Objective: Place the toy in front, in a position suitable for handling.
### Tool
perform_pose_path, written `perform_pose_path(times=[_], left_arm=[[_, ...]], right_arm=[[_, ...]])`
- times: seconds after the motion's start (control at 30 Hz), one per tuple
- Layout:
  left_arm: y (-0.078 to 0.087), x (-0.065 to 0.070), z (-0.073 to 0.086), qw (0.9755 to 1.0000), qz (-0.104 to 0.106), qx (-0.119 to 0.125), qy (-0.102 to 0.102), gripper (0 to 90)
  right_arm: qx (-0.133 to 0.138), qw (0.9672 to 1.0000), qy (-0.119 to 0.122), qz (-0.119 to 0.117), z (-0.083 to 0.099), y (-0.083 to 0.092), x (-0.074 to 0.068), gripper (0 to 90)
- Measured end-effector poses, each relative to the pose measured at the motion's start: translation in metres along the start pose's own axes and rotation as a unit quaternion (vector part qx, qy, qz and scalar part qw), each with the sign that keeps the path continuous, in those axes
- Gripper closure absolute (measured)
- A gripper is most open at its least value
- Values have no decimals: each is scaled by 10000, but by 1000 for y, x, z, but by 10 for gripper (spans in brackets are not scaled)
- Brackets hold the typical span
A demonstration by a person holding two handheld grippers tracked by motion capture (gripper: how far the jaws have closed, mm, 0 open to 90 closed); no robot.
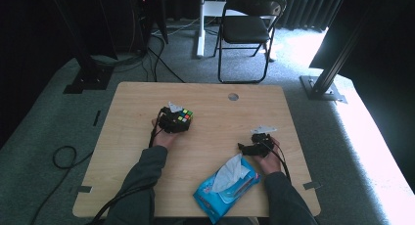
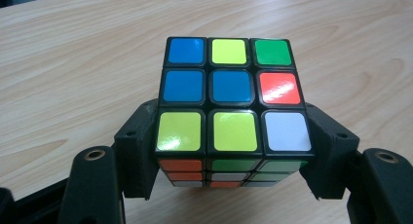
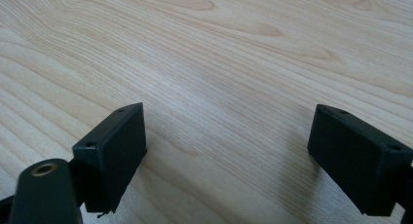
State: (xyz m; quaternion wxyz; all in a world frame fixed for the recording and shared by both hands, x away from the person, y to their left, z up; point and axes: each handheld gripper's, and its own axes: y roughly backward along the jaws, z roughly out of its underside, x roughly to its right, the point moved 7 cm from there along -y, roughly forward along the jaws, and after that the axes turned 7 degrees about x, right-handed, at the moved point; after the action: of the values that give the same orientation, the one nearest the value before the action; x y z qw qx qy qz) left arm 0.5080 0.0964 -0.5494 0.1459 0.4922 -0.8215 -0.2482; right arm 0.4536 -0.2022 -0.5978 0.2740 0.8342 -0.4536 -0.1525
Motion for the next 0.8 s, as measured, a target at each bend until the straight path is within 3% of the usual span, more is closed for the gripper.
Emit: perform_pose_path(times=[0.37, 0.8], left_arm=[[1, 28, 6, 9994, 298, -10, -163, 340], [-3, 50, 12, 9978, 547, -26, -360, 340]], right_arm=[[-7, 10000, 7, 1, 0, 0, 0, 136], [4, 10000, 2, 0, 0, 0, 0, 137]])
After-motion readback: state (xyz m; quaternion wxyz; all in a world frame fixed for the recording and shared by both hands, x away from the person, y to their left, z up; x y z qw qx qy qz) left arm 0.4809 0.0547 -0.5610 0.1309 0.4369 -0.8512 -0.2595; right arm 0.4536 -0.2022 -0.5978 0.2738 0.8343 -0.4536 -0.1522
